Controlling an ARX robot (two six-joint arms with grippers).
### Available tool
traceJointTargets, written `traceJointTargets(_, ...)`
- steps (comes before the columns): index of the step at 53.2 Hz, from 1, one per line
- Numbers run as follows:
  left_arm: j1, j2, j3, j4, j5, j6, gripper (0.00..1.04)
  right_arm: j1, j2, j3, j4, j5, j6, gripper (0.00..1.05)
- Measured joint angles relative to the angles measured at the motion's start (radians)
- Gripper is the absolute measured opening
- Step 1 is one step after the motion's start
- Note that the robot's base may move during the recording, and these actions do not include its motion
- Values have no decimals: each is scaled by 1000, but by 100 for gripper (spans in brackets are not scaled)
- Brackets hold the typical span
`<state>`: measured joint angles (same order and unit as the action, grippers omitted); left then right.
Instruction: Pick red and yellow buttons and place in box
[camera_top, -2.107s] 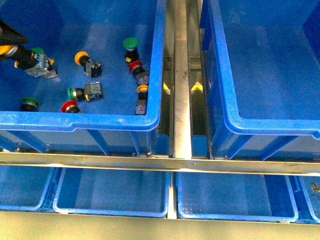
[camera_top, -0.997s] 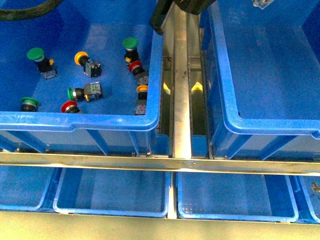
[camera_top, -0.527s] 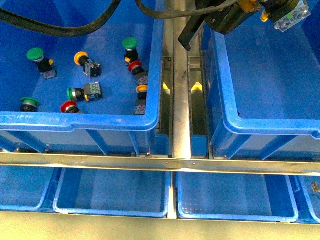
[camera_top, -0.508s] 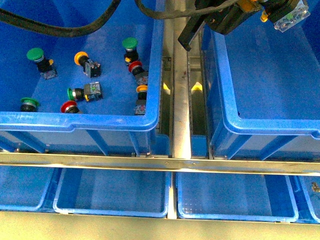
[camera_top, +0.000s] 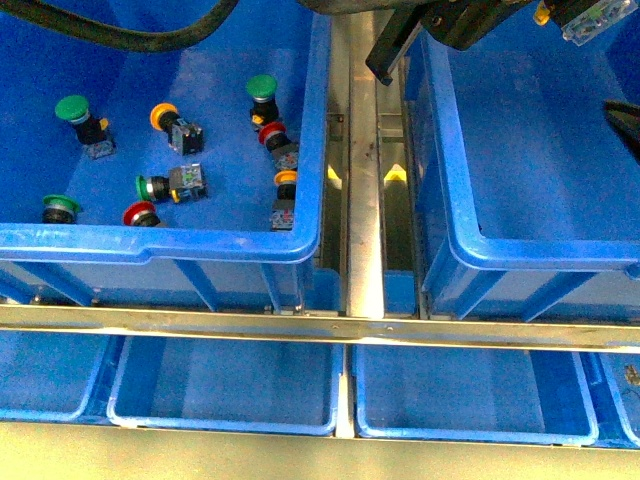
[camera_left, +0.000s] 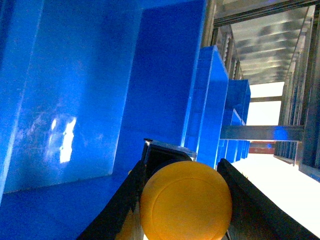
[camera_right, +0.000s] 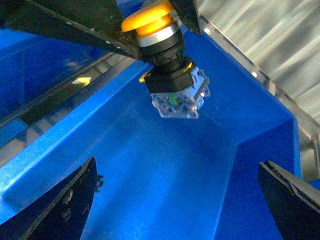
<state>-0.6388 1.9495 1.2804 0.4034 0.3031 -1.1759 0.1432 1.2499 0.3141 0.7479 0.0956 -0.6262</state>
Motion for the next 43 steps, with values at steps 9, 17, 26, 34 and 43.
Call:
traceJointTargets(9,0,0,0,0,8,-1,34,32,198,91,135,37,-51,98)
traceJointTargets(17,0,1,4,0,11,-2,34,48,291,151,220,68,-97,98)
traceJointTargets(26,3,3,10,0,9,-10,34,52,363,200,262,80,-115,98)
traceJointTargets(34,11,10,10,0,0,-21,34,53,412,227,287,81,-130,98)
traceJointTargets(43,20,18,10,0,-16,-31,34,52,464,261,312,85,-138,98)
